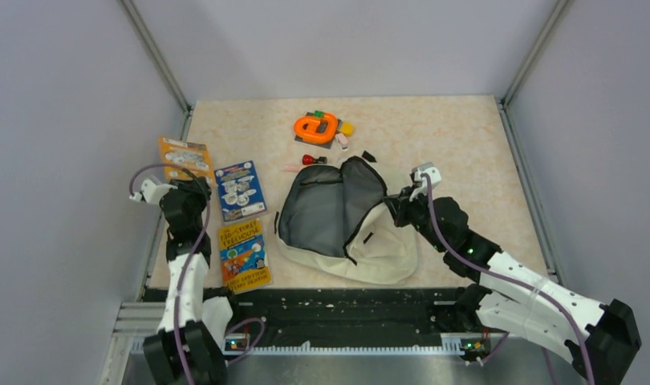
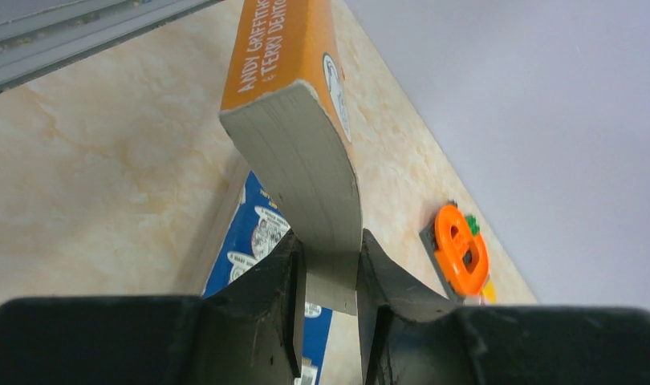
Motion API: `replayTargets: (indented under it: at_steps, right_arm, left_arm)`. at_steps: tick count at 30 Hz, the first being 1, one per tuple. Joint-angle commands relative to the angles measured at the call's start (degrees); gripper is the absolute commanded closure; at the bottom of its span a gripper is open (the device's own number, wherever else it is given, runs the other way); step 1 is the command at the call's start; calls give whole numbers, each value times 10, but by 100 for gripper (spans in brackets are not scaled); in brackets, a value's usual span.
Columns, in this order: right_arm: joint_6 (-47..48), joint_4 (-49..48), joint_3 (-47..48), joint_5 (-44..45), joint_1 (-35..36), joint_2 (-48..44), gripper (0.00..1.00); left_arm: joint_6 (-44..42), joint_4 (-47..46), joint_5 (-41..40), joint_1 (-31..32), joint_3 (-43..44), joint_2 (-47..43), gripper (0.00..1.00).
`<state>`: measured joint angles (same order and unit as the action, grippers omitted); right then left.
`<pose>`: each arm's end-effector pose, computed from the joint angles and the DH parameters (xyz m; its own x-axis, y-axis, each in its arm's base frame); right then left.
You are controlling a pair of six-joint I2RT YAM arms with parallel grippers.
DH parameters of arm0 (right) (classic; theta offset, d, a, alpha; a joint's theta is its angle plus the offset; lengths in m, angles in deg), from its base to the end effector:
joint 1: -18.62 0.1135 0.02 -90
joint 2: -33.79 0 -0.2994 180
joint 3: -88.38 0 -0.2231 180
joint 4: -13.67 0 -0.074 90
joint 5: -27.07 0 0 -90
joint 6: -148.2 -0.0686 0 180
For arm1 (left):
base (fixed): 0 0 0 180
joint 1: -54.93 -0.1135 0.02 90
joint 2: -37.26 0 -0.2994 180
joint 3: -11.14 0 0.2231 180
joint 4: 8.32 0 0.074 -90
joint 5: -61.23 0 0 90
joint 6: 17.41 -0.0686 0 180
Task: Pack the student bag
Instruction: Pick up the book from the center of the board, then place the book in the student bag.
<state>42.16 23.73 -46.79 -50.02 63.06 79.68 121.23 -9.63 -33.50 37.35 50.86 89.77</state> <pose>0.1342 0.1101 0.2972 -0.2777 0.1049 -0.9549 -0.4674 0.8537 0.2297 0.1841 0.0642 0.2733 0.1584 -0.7345 -0.6599 -0.3922 0.5665 -0.7247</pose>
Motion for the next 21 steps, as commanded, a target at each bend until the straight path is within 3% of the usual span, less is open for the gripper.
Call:
replayTargets:
  at_steps: [1, 5, 10, 21]
  right_arm:
    - [19, -9, 31, 26, -7, -14, 100]
    - [22, -8, 34, 24, -6, -15, 100]
    - [26, -7, 36, 23, -6, -13, 100]
    - [53, 35, 43, 54, -6, -39, 100]
  left_arm:
    - [-84, 99, 79, 1, 29, -109, 100]
    - [-122, 187, 142, 1, 66, -179, 100]
    - [-142, 243, 268, 1, 127, -201, 100]
    - [-122, 177, 568, 1, 196, -214, 100]
